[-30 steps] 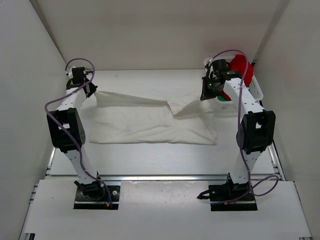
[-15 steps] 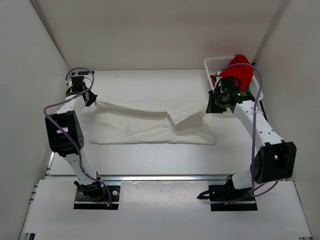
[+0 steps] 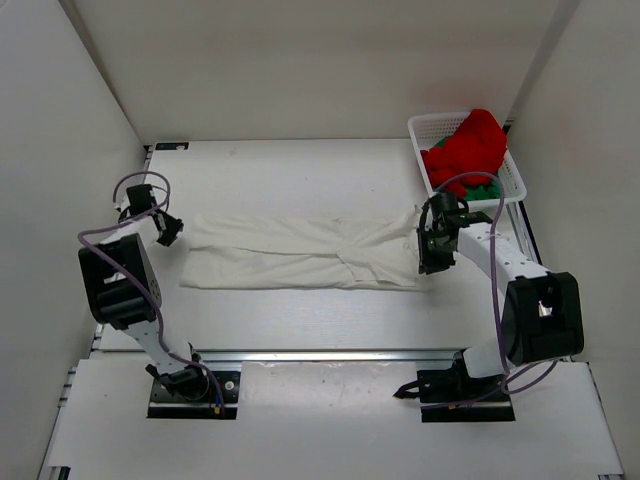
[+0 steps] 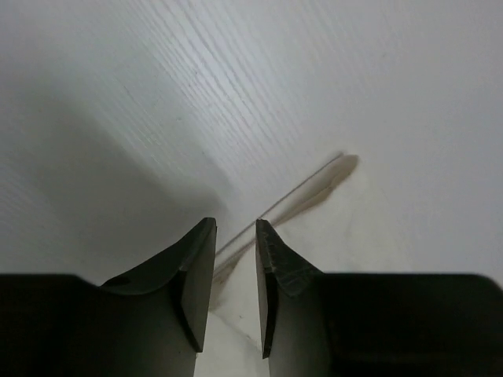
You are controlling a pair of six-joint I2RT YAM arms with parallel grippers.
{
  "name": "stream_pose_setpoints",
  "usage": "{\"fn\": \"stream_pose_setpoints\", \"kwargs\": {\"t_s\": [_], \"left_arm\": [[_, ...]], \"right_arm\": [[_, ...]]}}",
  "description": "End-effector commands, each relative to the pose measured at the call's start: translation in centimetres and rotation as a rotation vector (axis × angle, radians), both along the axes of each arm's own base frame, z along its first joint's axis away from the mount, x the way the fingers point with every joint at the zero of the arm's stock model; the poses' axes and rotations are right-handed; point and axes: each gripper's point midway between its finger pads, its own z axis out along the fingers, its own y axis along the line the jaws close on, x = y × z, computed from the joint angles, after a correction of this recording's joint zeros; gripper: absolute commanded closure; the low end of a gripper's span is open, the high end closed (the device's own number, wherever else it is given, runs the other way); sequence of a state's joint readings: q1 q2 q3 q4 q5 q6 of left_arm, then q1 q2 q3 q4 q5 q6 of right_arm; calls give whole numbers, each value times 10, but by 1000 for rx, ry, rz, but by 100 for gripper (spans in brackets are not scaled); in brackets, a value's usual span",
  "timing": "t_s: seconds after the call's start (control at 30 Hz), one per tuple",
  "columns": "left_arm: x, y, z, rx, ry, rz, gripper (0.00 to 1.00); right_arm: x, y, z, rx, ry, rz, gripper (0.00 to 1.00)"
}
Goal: Fold and stack the t-shirts
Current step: Fold the other side of the tshirt into a rectangle
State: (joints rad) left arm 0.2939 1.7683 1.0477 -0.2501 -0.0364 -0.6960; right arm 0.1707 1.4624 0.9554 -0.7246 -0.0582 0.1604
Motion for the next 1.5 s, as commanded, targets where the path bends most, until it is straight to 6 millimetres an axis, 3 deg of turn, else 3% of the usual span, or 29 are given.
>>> {"fn": "stream_pose_setpoints", "kwargs": {"t_s": [0.0,0.03,0.13,0.2,0.23,0.3,0.33,0.43,0.6,0.63,0.73,0.93,1.13,1.17,1.23,1.47], "left_arm": [[22,11,90,62,-284,57,61],[20,16,96,74,-299,74,61],[21,-4,105,68,-329,23,61],[28,-49,100,44,-324,-79,62],[30,-60,101,49,-332,-102,62],[32,-111,96,39,-338,-202,62],[34,-141,96,33,-352,-266,61],[37,-193,85,20,-336,-379,60],[43,-228,54,-100,-295,-437,61],[45,-227,48,-116,-285,-428,61],[43,-221,37,-146,-269,-418,62],[41,-187,13,-211,-234,-336,62],[31,-161,-7,-263,-203,-243,63],[31,-139,-9,-254,-209,-187,63],[28,-124,-12,-255,-203,-149,63],[20,-86,-19,-287,-208,-28,64]], "right_arm": [[13,-2,22,-37,-92,1,80],[14,-4,26,-65,-106,0,77],[24,5,39,-85,-160,23,75],[40,18,44,-61,-202,34,75],[47,17,46,-47,-217,6,77],[74,28,47,48,-258,-25,80],[84,23,48,81,-269,-54,80],[126,26,59,182,-395,-121,77],[163,17,47,319,-502,-214,72],[164,21,37,354,-492,-203,72],[176,21,37,414,-534,-198,71],[180,38,22,455,-508,-162,69],[178,29,1,480,-456,-251,91],[179,22,1,459,-461,-272,95],[175,16,-3,427,-455,-296,100],[158,-9,-8,304,-453,-376,100]]}}
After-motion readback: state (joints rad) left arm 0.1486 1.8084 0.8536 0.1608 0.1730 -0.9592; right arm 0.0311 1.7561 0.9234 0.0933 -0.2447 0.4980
